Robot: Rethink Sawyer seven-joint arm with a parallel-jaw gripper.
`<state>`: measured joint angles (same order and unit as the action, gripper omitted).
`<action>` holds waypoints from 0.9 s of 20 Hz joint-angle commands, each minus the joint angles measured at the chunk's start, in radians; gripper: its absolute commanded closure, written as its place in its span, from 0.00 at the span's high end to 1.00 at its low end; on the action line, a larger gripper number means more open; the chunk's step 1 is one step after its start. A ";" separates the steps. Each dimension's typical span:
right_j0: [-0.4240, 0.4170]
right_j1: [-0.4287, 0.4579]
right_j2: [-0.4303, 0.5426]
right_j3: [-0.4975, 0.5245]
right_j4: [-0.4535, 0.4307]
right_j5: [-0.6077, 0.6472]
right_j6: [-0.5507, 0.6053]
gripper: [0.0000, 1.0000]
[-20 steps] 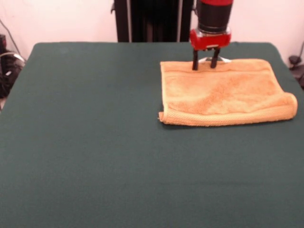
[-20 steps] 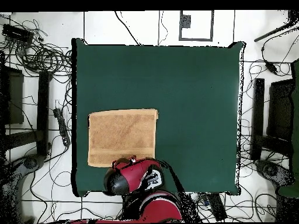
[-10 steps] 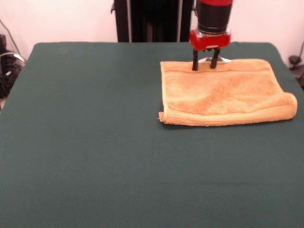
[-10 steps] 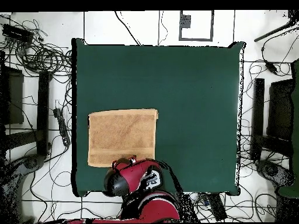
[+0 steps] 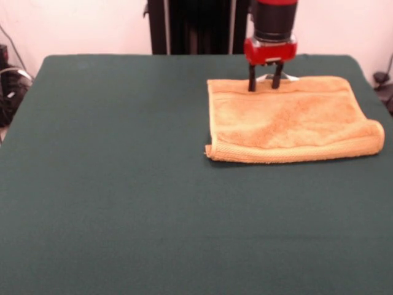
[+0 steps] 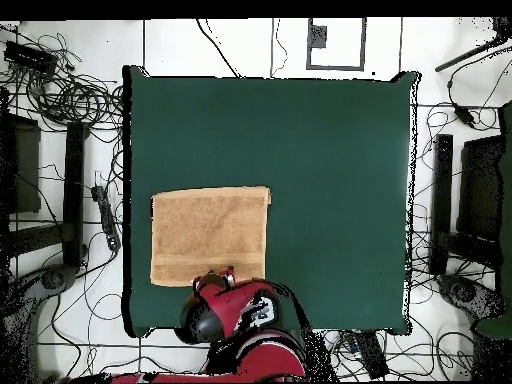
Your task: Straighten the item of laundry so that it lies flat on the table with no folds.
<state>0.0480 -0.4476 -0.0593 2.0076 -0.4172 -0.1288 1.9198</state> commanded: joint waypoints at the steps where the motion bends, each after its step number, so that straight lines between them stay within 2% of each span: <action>1: -0.006 0.338 0.024 -0.215 0.060 -0.101 0.144 1.00; 6: -0.006 0.362 0.018 -0.217 0.079 -0.127 0.150 1.00; 18: 0.017 0.340 0.011 -0.207 0.121 -0.092 0.142 1.00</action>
<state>0.0656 -0.4226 -0.0978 2.0371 -0.4176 -0.2717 1.9198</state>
